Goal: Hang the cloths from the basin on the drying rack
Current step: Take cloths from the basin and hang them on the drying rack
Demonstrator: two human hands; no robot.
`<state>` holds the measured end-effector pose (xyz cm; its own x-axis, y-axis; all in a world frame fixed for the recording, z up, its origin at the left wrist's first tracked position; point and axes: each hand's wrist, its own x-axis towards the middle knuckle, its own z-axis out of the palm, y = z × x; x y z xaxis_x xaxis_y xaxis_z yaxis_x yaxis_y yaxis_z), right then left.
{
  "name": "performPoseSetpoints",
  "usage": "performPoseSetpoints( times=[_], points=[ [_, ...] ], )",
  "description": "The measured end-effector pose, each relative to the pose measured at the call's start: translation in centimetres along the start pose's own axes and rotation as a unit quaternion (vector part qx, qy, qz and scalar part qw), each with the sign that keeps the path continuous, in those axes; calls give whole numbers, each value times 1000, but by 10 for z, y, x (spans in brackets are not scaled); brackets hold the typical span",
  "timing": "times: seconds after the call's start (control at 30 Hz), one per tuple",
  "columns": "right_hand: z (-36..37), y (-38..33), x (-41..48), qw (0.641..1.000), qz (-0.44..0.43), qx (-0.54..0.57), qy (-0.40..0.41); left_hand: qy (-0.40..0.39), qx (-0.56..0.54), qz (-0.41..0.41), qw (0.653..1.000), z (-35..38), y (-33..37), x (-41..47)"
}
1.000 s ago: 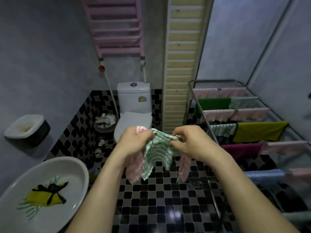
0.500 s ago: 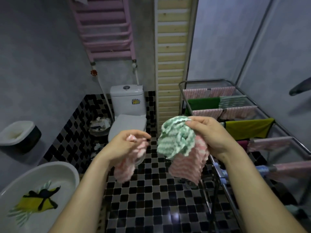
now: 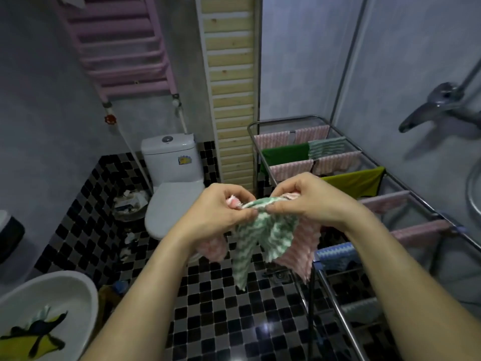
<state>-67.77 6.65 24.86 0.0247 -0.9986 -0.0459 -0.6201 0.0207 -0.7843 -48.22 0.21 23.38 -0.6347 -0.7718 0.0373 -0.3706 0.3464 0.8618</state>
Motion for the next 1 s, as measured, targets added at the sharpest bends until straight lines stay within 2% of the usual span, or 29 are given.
performPoseSetpoints(
  times=[0.1,0.23,0.3,0.43,0.7,0.77,0.87,1.0],
  points=[
    [-7,-7,-8,980,0,-199,6,40,81,44,995,-5,-4,2],
    [-8,-16,-18,946,23,-321,44,37,106,87,990,-11,-7,-1],
    [-10,-13,-24,947,44,-312,57,45,114,96,988,-14,-11,-2],
    [-16,0,-41,975,63,-187,105,71,139,91,984,-16,-16,1],
    [-39,20,-106,956,133,-131,225,-25,118,155,981,15,14,11],
    [-49,26,-126,948,152,-191,204,-37,98,175,979,30,27,15],
    [-54,43,-149,917,199,-321,129,-52,76,194,977,55,50,19],
    [-70,78,-183,896,255,-332,152,-56,52,221,972,100,73,22]
  ],
)
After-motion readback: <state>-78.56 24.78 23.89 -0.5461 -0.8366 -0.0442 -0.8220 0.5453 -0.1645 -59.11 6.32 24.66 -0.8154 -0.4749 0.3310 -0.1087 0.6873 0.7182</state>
